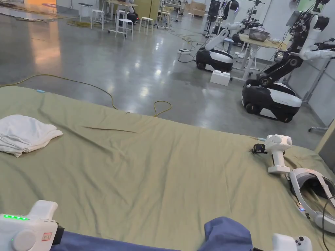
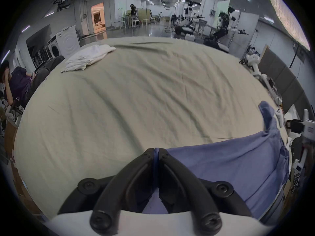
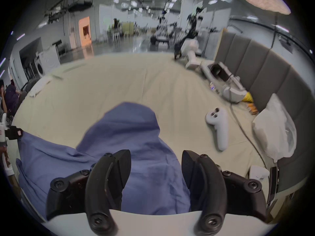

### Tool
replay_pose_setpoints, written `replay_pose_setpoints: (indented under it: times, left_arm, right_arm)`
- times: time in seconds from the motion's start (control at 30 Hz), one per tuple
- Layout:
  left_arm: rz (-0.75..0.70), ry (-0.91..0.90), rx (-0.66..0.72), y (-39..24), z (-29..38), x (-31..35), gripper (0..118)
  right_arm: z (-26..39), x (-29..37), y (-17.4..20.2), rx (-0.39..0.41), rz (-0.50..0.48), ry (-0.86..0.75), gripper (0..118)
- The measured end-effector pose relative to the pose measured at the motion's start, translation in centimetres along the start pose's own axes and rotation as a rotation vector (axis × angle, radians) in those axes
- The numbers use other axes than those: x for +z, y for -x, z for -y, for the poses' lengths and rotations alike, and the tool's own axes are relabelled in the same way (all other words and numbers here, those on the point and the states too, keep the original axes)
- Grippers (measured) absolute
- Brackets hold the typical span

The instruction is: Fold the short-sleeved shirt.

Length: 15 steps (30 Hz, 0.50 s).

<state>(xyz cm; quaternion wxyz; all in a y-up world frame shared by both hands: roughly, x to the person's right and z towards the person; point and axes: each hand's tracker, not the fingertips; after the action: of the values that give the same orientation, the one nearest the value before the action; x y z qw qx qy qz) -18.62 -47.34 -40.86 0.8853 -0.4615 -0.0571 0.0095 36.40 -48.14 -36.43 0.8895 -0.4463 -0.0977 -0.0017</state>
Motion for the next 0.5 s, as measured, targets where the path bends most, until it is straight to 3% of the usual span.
replay_pose_setpoints:
  times: [0.17, 0.2, 0.27, 0.37, 0.5]
  left_arm:
    - [0.022, -0.048, 0.025, 0.0, 0.7, 2.2, 6]
    - [0.028, -0.059, 0.026, 0.0, 0.9, 2.5, 6]
    - [0.028, -0.066, 0.033, -0.1, 1.2, 2.9, 6]
    - [0.025, -0.064, 0.031, -0.2, 1.6, 3.1, 6]
    - [0.019, -0.062, 0.027, -0.1, 1.8, 3.0, 6]
  right_arm:
    - [-1.9, -6.0, -1.0, 0.002, -0.06, 0.151, 62]
    - [-2.0, -6.9, -1.2, -0.002, -0.088, 0.189, 57]
    - [-2.2, -8.4, -1.0, 0.014, -0.075, 0.239, 29]
    - [-2.0, -8.5, -0.6, 0.015, -0.068, 0.239, 1]
    - [-1.8, -8.1, 0.0, 0.04, -0.075, 0.225, 1]
